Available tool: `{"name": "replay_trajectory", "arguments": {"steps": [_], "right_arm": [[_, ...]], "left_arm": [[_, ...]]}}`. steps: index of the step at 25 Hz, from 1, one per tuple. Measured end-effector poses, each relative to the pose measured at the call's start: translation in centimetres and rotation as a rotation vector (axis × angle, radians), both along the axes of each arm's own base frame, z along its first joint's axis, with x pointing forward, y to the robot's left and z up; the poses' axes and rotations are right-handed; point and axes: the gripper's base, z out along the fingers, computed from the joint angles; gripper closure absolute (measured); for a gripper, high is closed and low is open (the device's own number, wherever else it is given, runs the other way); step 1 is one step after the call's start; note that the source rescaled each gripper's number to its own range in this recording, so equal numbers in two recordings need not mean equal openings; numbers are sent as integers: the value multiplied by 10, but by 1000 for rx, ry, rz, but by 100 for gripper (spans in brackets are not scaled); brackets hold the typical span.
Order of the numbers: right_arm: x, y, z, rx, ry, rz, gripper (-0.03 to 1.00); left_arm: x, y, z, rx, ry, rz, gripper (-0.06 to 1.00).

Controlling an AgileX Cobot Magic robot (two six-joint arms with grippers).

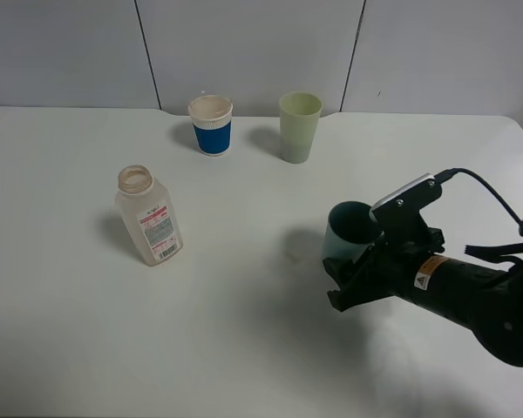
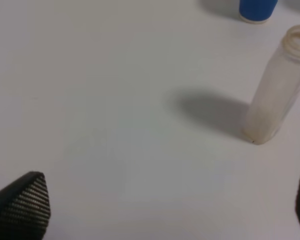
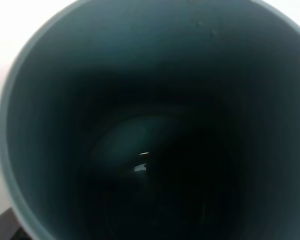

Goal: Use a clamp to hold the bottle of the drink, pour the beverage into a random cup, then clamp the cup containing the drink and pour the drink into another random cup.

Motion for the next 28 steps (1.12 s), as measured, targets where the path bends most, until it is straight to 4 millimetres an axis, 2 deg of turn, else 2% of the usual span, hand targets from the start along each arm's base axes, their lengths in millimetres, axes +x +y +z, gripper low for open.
{"name": "replay_trajectory", "arguments": {"steps": [21, 22, 23, 25, 26, 28], "right_arm": [[-1, 2, 0, -3, 0, 28, 94], [-1, 2, 0, -3, 1, 28, 88], [-1, 2, 0, -4, 2, 28, 75], [-1, 2, 0, -3, 2, 25, 37], [-1, 2, 0, -3, 2, 22, 23], [-1, 1, 0, -2, 3, 10, 6]], "left_arm": [[0, 0, 0, 0, 0, 0, -6], [0, 0, 0, 0, 0, 0, -6], [0, 0, 0, 0, 0, 0, -6], [0, 0, 0, 0, 0, 0, -6], [0, 0, 0, 0, 0, 0, -6], [0, 0, 0, 0, 0, 0, -6]]}}
